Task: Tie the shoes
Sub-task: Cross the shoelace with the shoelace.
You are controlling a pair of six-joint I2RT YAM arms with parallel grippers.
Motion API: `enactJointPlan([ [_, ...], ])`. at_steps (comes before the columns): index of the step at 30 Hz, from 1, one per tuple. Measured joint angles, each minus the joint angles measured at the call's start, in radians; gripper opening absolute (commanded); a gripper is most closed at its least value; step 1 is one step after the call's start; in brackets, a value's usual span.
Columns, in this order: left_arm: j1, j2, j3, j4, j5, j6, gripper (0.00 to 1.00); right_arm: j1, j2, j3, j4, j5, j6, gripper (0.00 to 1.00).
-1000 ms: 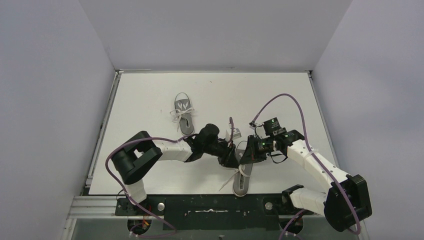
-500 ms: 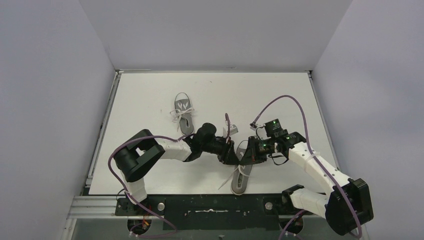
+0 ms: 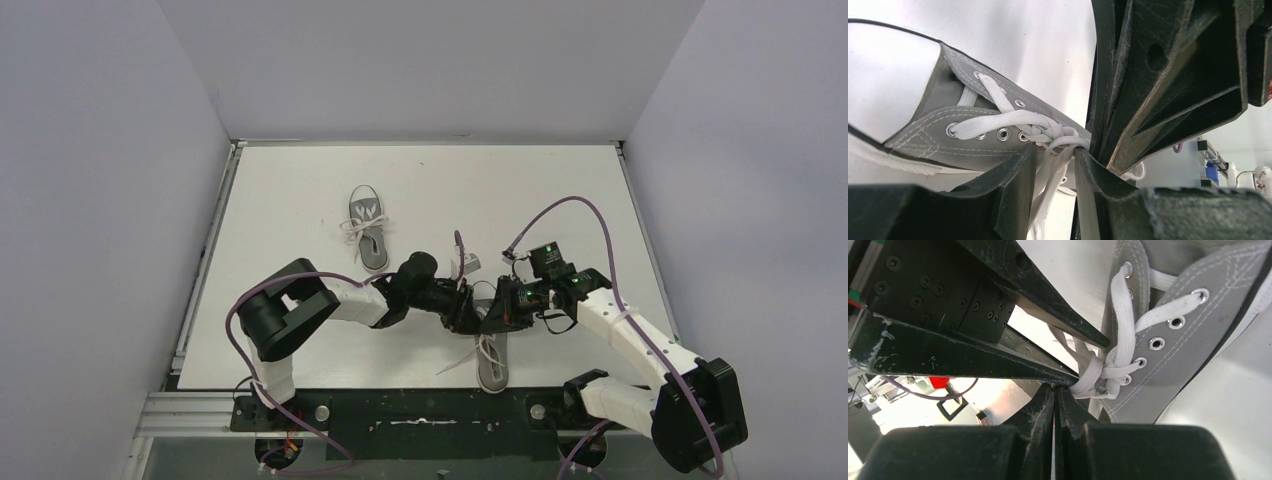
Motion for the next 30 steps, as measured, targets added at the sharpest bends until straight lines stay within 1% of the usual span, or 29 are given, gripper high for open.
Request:
enactJointPlan([
  [9,-0.005,0.025,-0.005,0.055,-0.007,-0.001,0.32,0.007,-0.050,-0.037,0.036,0.056,0.102,0.00],
  [11,-0.005,0.033,-0.013,0.079,-0.007,-0.002,0.32,0.011,-0.052,-0.039,0.037,0.076,0.119,0.09],
  [13,-0.005,0.039,-0.022,0.104,-0.007,-0.002,0.32,0.015,-0.053,-0.039,0.036,0.088,0.126,0.15],
  [16,-0.007,0.048,-0.030,0.133,-0.007,-0.003,0.32,0.015,-0.053,-0.038,0.025,0.090,0.123,0.29],
  [19,-0.014,0.052,-0.040,0.161,-0.006,-0.005,0.32,0.011,-0.053,-0.024,-0.013,0.093,0.106,0.37],
  [23,-0.021,0.052,-0.058,0.189,-0.005,-0.006,0.32,-0.013,-0.054,0.024,-0.092,0.105,0.063,0.39],
  [26,-0.023,0.052,-0.072,0.206,-0.005,-0.006,0.32,-0.062,-0.059,0.056,-0.145,0.117,0.024,0.39],
  [28,-0.023,0.052,-0.074,0.212,-0.005,-0.006,0.32,-0.096,-0.060,0.072,-0.182,0.126,-0.006,0.37],
  [30,-0.023,0.052,-0.074,0.214,-0.005,-0.006,0.32,-0.122,-0.058,0.079,-0.210,0.135,-0.035,0.32],
])
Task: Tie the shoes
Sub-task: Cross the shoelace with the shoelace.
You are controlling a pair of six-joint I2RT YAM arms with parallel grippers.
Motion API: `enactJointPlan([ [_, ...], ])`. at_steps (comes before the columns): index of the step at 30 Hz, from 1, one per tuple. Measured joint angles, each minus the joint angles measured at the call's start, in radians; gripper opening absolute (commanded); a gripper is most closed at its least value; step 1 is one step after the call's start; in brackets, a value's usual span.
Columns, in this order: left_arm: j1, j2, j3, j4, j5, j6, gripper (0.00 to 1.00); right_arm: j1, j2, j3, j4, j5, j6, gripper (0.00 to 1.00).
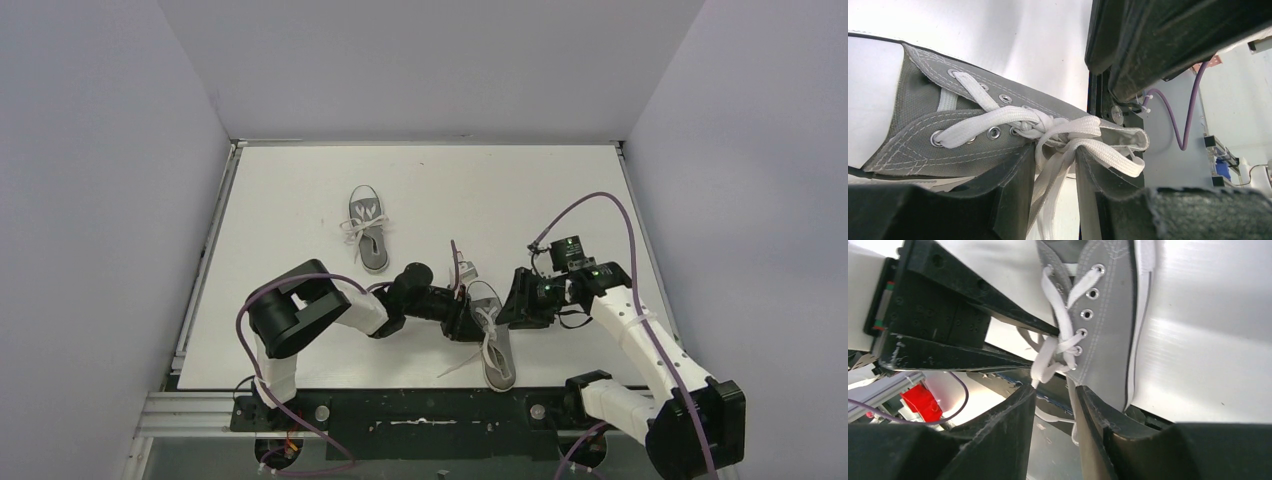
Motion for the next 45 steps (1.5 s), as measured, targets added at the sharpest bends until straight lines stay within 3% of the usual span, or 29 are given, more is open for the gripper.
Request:
enactJointPlan([
  [4,0.000,0.000,0.000,0.001,0.000,-0.001,0.32,-0.032,0.045,0.009,-0.035,0.006,-0.051,0.20],
  [23,0.000,0.000,0.010,-0.020,0.005,-0.002,0.31,-0.034,0.174,-0.041,0.102,-0.103,-0.074,0.09],
  [45,0.000,0.000,0.036,-0.064,0.025,0.009,0.31,-0.031,0.174,-0.087,0.187,-0.203,-0.043,0.21],
])
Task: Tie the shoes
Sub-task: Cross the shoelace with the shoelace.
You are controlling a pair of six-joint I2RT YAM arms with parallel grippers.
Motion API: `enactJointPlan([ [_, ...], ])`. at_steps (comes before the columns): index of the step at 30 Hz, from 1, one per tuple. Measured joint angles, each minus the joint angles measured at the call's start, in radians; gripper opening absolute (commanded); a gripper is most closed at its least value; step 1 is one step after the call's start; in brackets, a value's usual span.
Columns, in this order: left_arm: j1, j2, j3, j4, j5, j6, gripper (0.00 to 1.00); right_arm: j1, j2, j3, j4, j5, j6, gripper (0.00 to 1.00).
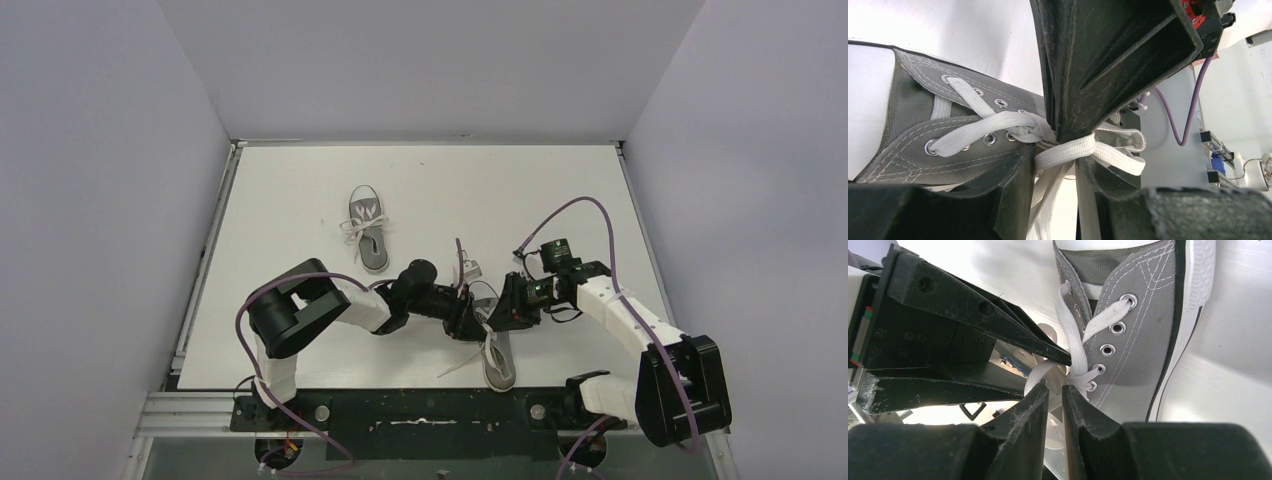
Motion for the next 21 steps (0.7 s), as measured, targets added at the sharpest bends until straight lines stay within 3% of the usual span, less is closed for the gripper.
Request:
enactJointPlan([
  [12,0.000,0.000,0.005,-0.018,0.018,0.009,0.31,0.025,0.007,-0.005,0.000,-0.006,-0.015,0.27],
  [21,0.000,0.000,0.005,-0.068,0.046,0.028,0.31,0.070,0.045,-0.005,0.010,0.008,-0.022,0.26],
])
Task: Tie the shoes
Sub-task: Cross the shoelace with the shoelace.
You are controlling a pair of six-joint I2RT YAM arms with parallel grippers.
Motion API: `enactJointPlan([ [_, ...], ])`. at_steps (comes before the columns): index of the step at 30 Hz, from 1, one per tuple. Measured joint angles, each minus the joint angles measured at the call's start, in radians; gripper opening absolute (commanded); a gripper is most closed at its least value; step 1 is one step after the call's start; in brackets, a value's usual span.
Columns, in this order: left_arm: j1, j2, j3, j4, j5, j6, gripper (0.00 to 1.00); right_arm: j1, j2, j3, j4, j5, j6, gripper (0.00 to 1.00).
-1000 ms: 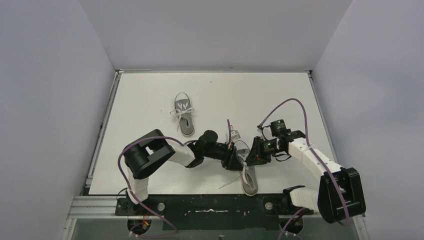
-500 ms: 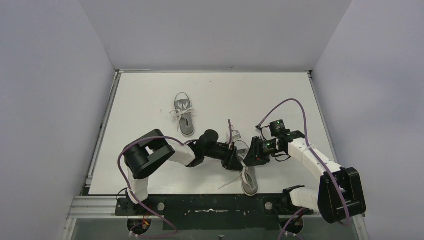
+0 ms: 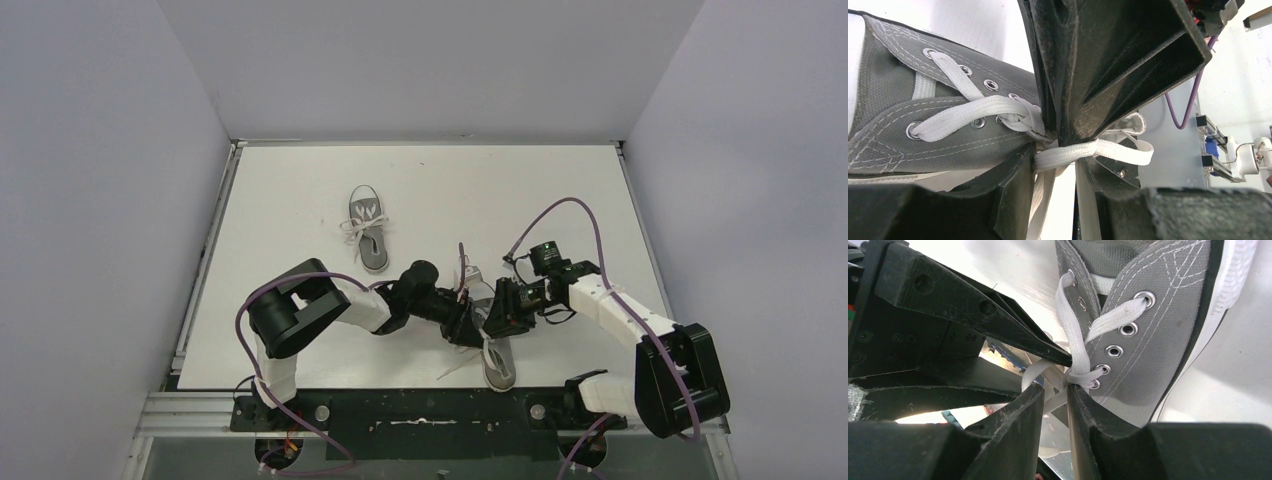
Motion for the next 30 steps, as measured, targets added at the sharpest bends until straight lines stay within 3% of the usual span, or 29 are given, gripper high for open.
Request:
enactJointPlan([
  [4,0.000,0.000,0.003,-0.009,-0.003,0.002,0.31,0.006,0.002,0.000,0.006,-0.005,0.004,0.00],
  [5,0.000,0.000,0.006,-0.011,-0.005,0.002,0.31,0.008,0.002,0.000,0.008,-0.008,0.008,0.00],
  [26,0.006,-0.029,-0.029,-0.004,-0.050,0.005,0.33,0.011,-0.157,0.030,-0.101,0.128,0.026,0.00],
  [27,0.006,-0.029,-0.029,-0.004,-0.051,0.005,0.33,0.010,-0.157,0.030,-0.100,0.122,0.025,0.03],
  [30,0.006,-0.029,-0.028,-0.004,-0.050,0.005,0.31,-0.004,-0.155,0.030,-0.097,0.097,0.022,0.25],
])
